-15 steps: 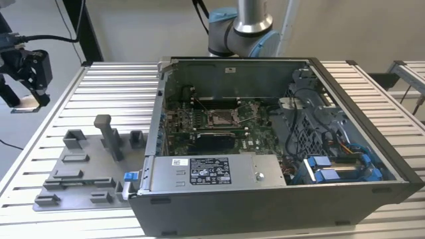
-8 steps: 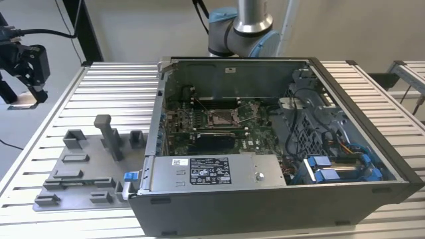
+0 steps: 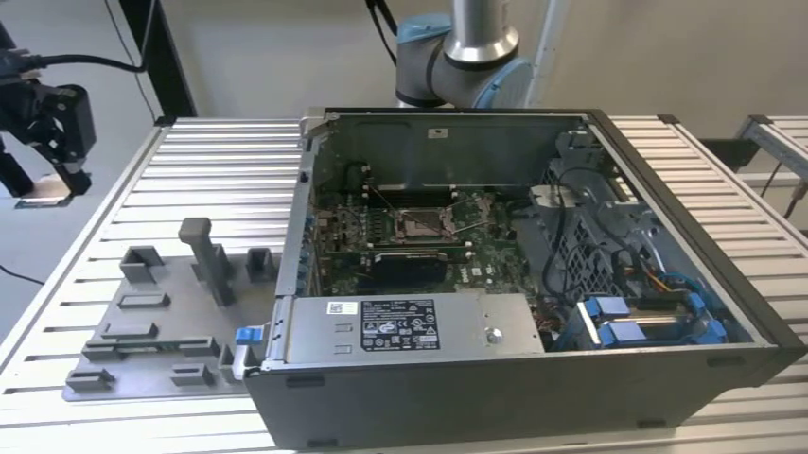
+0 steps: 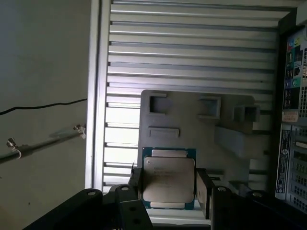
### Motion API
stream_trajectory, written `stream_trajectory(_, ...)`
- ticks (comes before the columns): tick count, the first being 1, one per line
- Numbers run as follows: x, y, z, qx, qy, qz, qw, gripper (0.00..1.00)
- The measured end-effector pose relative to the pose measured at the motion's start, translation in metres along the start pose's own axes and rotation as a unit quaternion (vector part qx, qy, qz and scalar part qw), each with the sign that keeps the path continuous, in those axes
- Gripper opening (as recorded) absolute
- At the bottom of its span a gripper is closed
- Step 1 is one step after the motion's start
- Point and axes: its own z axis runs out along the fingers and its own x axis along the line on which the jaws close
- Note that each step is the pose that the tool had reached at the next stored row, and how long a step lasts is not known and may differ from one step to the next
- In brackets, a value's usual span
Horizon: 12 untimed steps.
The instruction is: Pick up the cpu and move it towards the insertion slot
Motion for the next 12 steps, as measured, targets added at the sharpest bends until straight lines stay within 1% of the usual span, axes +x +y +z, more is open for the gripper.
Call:
stream_trajectory(3, -0.0029, -0.0001, 0.0, 0.0, 0.0, 0.0, 1.0, 0.0)
stream_trajectory(12, -0.0188, -0.0006, -0.0002, 0.0, -0.0001, 0.0, 1.0, 0.0)
